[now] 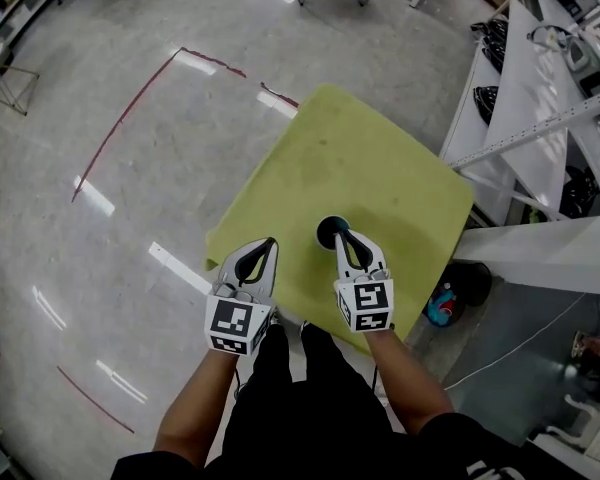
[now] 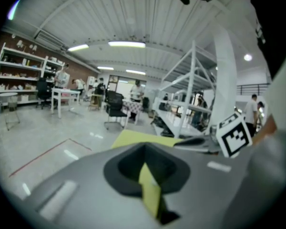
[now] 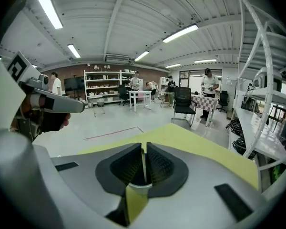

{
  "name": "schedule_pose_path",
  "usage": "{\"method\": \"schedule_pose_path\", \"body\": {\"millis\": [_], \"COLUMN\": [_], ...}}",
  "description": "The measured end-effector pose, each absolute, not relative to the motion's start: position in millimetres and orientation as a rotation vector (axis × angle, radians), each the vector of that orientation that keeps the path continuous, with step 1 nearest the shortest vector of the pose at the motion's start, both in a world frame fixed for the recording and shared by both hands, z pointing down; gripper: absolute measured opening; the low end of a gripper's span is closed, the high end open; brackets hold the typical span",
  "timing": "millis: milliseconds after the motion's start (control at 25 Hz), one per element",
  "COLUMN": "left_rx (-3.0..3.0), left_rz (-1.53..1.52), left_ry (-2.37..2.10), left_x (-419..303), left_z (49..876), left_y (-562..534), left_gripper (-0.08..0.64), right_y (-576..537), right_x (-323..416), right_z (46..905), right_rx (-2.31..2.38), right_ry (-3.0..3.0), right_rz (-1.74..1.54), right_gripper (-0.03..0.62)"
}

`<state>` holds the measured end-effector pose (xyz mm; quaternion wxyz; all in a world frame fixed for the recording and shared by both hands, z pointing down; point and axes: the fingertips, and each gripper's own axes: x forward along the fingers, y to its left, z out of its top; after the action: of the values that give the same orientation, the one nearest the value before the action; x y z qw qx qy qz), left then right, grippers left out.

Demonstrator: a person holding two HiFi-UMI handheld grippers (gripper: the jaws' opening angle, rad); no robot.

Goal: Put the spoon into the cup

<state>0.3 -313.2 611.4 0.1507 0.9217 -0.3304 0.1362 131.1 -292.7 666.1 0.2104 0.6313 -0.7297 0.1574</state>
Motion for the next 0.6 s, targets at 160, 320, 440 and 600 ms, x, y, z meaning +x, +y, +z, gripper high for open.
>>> {"method": "schedule_pose_path", "body": {"millis": [160, 320, 440, 600], "left_rx": [2.643, 2.638, 2.643, 2.65], "left_rz": [0.405, 0.403, 0.398, 0.388], "left_ry": [-0.952, -0.963, -0.97, -0.98], "left_x": [0.7, 1.5, 4.4, 7.5], "left_z": [614.1, 614.0, 611.0, 606.1], "left_y": [-309.5, -307.0, -305.5, -301.6], "left_gripper": [0.006, 0.006, 0.006, 0.006], "right_y": [-291.9, -287.6, -285.0, -281.3], "right_x": [131.6, 133.5, 136.9, 138.6], "right_z": [668.0, 664.8, 657.9, 640.2], "right_rx": [1.759, 1.76, 1.762, 1.772], "right_ry": [-2.038, -2.042, -2.049, -2.071], "right_rz": [0.441, 0.433, 0.418, 0.382], "right_gripper": [0.127, 0.127, 0.127, 0.113]}}
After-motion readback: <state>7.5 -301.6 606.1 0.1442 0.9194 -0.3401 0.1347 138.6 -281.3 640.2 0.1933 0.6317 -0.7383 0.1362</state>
